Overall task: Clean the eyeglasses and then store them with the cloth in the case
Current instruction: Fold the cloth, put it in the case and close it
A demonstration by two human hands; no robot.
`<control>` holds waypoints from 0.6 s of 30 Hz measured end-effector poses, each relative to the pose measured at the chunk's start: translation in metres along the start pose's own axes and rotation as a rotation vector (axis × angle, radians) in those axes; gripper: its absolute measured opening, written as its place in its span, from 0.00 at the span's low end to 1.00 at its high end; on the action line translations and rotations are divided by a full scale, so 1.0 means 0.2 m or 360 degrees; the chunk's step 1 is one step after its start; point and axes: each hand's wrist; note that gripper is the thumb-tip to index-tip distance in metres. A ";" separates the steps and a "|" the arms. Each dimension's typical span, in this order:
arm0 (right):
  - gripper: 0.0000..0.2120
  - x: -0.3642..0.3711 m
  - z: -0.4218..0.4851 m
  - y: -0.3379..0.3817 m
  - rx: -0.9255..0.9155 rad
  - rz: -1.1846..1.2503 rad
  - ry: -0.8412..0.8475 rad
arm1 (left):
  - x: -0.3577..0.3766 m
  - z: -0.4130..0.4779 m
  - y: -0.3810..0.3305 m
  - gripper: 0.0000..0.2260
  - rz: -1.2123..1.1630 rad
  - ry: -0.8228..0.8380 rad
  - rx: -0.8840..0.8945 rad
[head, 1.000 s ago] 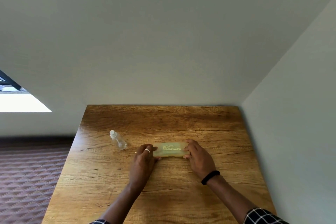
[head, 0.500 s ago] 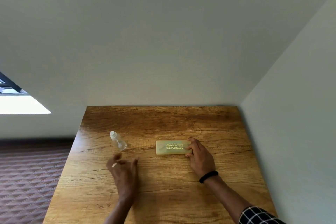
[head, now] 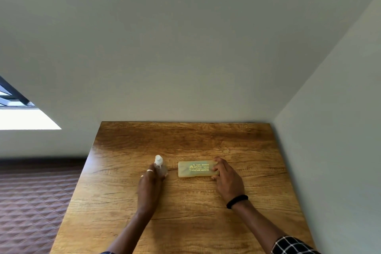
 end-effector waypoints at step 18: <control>0.20 -0.02 -0.02 0.03 0.0015 -0.0003 0.0040 | 0.05 -0.03 -0.03 0.09 -0.0033 0.0081 0.0063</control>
Point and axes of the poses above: each hand's wrist, its own z-axis towards the middle knuckle, its own x-axis out of the palm, y = z × x, and after that the axes turned 6 degrees about y, right-handed
